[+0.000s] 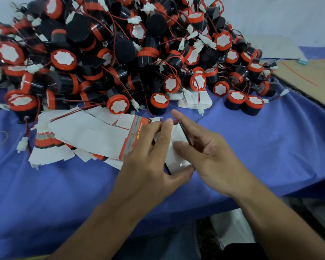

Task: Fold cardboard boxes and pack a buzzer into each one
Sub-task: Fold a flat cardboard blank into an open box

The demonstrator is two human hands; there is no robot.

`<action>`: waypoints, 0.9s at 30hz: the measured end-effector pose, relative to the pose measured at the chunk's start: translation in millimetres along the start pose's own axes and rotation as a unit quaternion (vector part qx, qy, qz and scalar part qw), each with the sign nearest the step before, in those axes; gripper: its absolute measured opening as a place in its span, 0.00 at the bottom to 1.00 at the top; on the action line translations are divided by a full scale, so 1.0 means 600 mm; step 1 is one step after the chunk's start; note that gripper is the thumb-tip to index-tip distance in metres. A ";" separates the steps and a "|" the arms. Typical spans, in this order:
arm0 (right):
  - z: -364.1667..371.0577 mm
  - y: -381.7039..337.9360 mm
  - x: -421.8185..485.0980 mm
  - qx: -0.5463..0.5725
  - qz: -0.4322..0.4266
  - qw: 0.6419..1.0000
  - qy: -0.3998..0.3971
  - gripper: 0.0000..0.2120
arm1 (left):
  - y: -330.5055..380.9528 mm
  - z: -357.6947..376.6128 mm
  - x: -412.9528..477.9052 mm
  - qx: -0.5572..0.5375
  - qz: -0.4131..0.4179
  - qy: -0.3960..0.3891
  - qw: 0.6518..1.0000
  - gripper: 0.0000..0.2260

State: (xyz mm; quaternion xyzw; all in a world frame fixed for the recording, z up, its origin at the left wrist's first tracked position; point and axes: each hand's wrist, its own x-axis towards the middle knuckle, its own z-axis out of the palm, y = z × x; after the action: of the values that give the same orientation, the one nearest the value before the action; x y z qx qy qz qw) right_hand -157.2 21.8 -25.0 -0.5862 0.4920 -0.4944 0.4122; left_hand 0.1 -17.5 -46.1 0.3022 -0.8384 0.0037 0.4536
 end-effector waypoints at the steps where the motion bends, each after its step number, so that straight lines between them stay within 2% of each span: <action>1: 0.002 0.003 -0.001 -0.006 -0.002 1.000 0.006 0.27 | 0.001 0.002 -0.001 0.000 -0.001 -0.002 1.000 0.29; 6: -0.006 -0.001 0.006 0.032 0.037 0.999 -0.022 0.26 | -0.004 -0.004 0.003 -0.014 -0.035 -0.016 0.999 0.34; 10: -0.018 -0.008 0.006 0.027 0.030 0.998 -0.041 0.23 | -0.009 -0.006 0.004 -0.028 -0.043 -0.009 0.999 0.35; 14: -0.006 -0.007 0.002 -0.063 -0.014 0.997 -0.037 0.26 | -0.004 -0.002 0.000 -0.027 -0.029 0.004 0.999 0.33; 16: -0.005 -0.005 0.003 -0.127 -0.040 0.991 -0.016 0.28 | -0.007 -0.003 0.001 -0.055 -0.034 -0.029 0.998 0.33; 18: -0.015 -0.001 -0.001 -0.247 -0.080 0.966 -0.001 0.33 | -0.018 -0.008 0.003 -0.057 -0.044 -0.090 0.993 0.35; 20: -0.023 0.006 -0.003 -0.393 -0.128 0.910 -0.005 0.39 | -0.034 -0.016 0.004 -0.005 -0.038 -0.147 0.988 0.38; 22: -0.025 0.014 -0.001 -0.495 -0.171 0.852 -0.017 0.42 | -0.051 -0.026 0.006 0.041 -0.010 -0.163 0.986 0.40; 24: -0.021 0.018 0.003 -0.541 -0.202 0.816 -0.023 0.41 | -0.062 -0.035 0.009 0.064 0.031 -0.159 0.985 0.39; 27: -0.010 0.020 0.007 -0.580 -0.233 0.780 -0.024 0.35 | -0.068 -0.035 0.010 0.065 0.063 -0.159 0.983 0.30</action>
State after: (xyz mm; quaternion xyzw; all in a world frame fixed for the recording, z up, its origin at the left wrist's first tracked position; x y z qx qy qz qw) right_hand -165.2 15.4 -34.9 -0.8229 0.5239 -0.1830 -0.1218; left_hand 34.2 -47.8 -40.3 0.2742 -0.9150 0.0385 0.2934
